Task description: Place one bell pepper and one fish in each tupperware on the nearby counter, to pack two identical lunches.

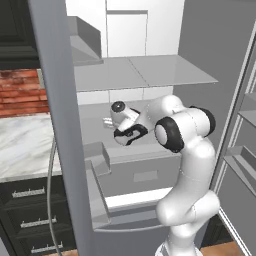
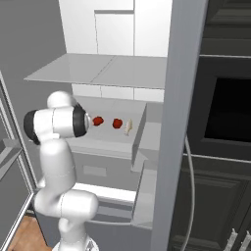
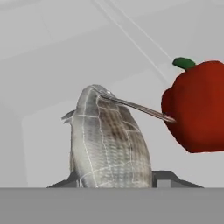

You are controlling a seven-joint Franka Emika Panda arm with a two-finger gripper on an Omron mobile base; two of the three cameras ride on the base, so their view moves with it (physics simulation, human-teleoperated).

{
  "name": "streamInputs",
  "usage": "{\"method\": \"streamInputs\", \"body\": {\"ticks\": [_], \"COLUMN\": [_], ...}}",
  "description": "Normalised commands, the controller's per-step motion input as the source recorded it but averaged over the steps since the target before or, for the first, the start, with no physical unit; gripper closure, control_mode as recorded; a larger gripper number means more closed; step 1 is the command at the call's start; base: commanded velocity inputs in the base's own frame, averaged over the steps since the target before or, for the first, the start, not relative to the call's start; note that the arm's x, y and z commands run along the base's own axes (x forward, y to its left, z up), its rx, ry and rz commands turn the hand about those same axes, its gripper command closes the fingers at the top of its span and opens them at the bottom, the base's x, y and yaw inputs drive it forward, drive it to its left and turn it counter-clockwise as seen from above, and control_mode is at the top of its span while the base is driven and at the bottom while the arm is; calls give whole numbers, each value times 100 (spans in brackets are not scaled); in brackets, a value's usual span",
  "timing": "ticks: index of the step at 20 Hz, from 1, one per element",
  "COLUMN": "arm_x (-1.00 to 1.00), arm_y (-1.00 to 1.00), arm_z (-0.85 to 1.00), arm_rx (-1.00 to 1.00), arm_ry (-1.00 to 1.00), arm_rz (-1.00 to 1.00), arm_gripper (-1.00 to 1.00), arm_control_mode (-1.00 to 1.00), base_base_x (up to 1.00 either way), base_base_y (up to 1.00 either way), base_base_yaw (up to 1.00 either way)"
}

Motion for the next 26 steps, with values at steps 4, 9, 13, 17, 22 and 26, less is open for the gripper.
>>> {"method": "streamInputs", "body": {"ticks": [4, 9, 13, 17, 22, 26], "arm_x": [-91, -98, -97, -77, -85, -92], "arm_y": [9, 1, -1, -20, -35, -41], "arm_z": [-25, -2, 39, 93, 100, 100], "arm_rx": [0, 3, 1, 0, 2, 3], "arm_ry": [-1, -7, -18, -16, 0, 25], "arm_rz": [-1, 2, 4, 7, 12, 16], "arm_gripper": [100, 100, 100, 100, 100, 100], "arm_control_mode": [-100, -100, -100, -100, -100, -100], "base_base_x": [0, 0, 0, 0, 0, 0], "base_base_y": [0, 0, 0, 0, 0, 0], "base_base_yaw": [0, 0, 0, 0, 0, 0]}}
